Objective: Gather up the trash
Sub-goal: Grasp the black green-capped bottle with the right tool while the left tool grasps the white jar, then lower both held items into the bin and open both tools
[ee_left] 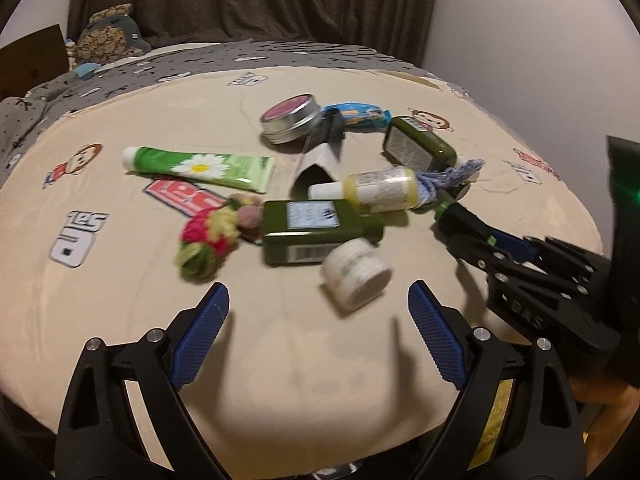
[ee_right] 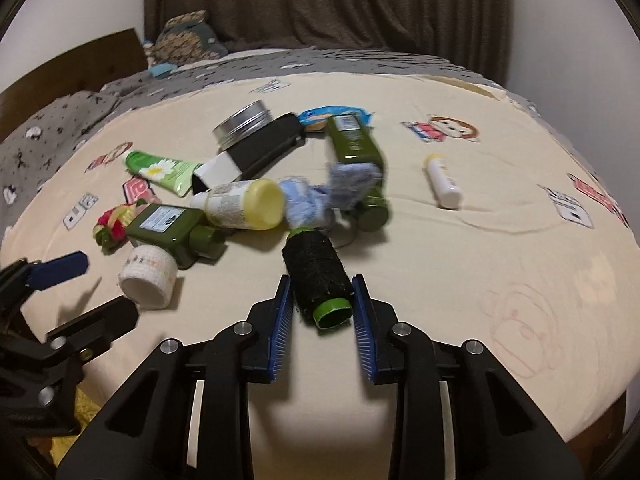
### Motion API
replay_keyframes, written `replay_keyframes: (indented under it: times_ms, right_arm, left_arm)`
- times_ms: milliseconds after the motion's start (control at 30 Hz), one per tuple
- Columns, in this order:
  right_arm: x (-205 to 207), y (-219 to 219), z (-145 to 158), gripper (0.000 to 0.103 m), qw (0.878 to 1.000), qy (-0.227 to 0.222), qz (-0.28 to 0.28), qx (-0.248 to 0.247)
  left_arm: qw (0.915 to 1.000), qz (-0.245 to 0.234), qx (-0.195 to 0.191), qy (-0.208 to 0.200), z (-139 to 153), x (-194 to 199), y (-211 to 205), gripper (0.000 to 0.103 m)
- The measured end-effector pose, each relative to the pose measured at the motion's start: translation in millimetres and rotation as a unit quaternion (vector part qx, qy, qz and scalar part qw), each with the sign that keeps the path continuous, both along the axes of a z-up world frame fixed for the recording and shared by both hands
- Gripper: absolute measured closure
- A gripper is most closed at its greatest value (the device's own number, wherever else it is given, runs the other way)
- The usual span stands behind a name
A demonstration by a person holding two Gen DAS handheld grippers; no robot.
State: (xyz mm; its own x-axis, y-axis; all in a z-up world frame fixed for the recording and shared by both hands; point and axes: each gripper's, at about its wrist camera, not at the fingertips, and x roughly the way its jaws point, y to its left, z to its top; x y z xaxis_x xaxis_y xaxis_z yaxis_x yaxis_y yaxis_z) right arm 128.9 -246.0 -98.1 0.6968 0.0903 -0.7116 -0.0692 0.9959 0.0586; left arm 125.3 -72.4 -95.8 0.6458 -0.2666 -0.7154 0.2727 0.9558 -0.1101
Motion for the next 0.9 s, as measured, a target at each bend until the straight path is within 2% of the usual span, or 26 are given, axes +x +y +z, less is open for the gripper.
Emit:
replay_keyframes:
  times_ms: [100, 167, 300, 333, 567, 733, 900]
  right_arm:
    - [-6.8, -7.4, 3.9, 0.072, 1.0, -0.006, -0.006, 0.006]
    - [-9.9, -10.6, 6.5, 0.072, 1.0, -0.007, -0.006, 0.014]
    - [-16.7, -10.6, 9.6, 0.072, 1.0, -0.008, -0.004, 0.013]
    - [-18.9, -10.5, 10.4, 0.072, 1.0, -0.009, -0.003, 0.013]
    - [-51.3, 1.3, 23.1, 0.072, 0.999, -0.025, 0.015, 0.018]
    - [-88.2, 8.5, 33.5, 0.072, 0.999, -0.035, 0.033, 0.021]
    - [-118.8, 14.9, 23.0, 0.072, 0.998, -0.007, 0.059, 0.012]
  left_arm:
    - [1.0, -0.004, 0.003, 0.004, -4.8, 10.5, -12.6, 0.026]
    - [0.9999, -0.002, 0.002, 0.013, -8.8, 16.8, -15.7, 0.043]
    - [0.9997, -0.002, 0.002, 0.023, -15.7, 20.2, -16.2, 0.059]
    - [0.9997, -0.004, -0.003, 0.024, -14.7, 18.2, -15.1, 0.067]
    - [1.0, -0.001, 0.002, -0.001, 5.7, -19.2, 0.9, 0.067]
    - [0.9996, -0.01, 0.007, -0.025, 18.8, -69.4, 16.1, 0.067]
    - [0.9995, -0.021, 0.003, -0.024, 17.6, -107.2, 26.5, 0.067]
